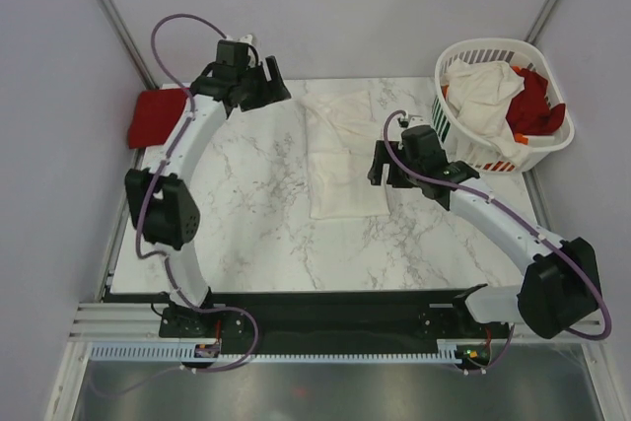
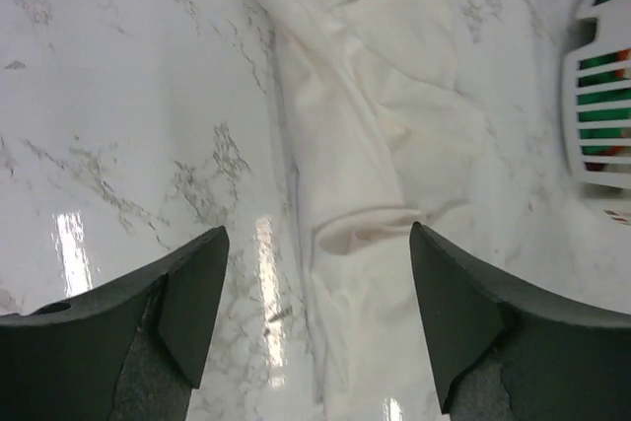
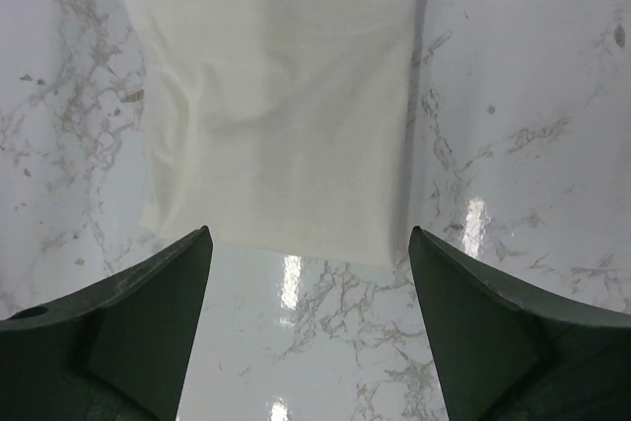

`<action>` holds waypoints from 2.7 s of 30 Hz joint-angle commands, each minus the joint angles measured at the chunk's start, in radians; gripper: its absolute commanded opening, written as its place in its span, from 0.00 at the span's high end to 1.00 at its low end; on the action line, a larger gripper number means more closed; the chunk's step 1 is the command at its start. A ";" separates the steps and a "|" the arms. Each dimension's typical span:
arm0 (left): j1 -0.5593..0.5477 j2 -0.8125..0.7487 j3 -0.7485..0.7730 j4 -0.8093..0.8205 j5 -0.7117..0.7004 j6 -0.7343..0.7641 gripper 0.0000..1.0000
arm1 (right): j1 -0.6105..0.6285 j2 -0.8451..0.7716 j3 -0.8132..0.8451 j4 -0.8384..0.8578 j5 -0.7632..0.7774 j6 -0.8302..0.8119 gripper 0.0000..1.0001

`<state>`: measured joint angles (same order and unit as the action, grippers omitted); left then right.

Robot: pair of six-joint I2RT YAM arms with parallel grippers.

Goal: Fold and stack the t-shirts
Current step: Fold the tshirt

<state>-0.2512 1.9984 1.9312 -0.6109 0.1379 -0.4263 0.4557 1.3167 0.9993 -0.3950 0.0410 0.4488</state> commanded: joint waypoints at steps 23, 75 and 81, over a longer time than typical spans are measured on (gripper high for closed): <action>-0.385 -0.403 -1.005 0.372 0.002 -0.278 0.22 | -0.048 0.236 -0.266 0.220 -0.075 0.030 0.18; -0.450 -0.779 -1.112 0.177 -0.015 -0.456 0.98 | -0.028 -0.282 -0.355 -0.096 -0.227 0.165 1.00; -0.448 -0.791 -0.963 0.065 -0.070 -0.419 0.98 | -0.028 -0.277 -0.165 -0.162 -0.185 0.139 1.00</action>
<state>-0.7025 1.1969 0.8814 -0.4595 0.1101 -0.8448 0.4297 1.0298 0.7143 -0.5060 -0.2008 0.6018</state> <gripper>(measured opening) 0.049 0.010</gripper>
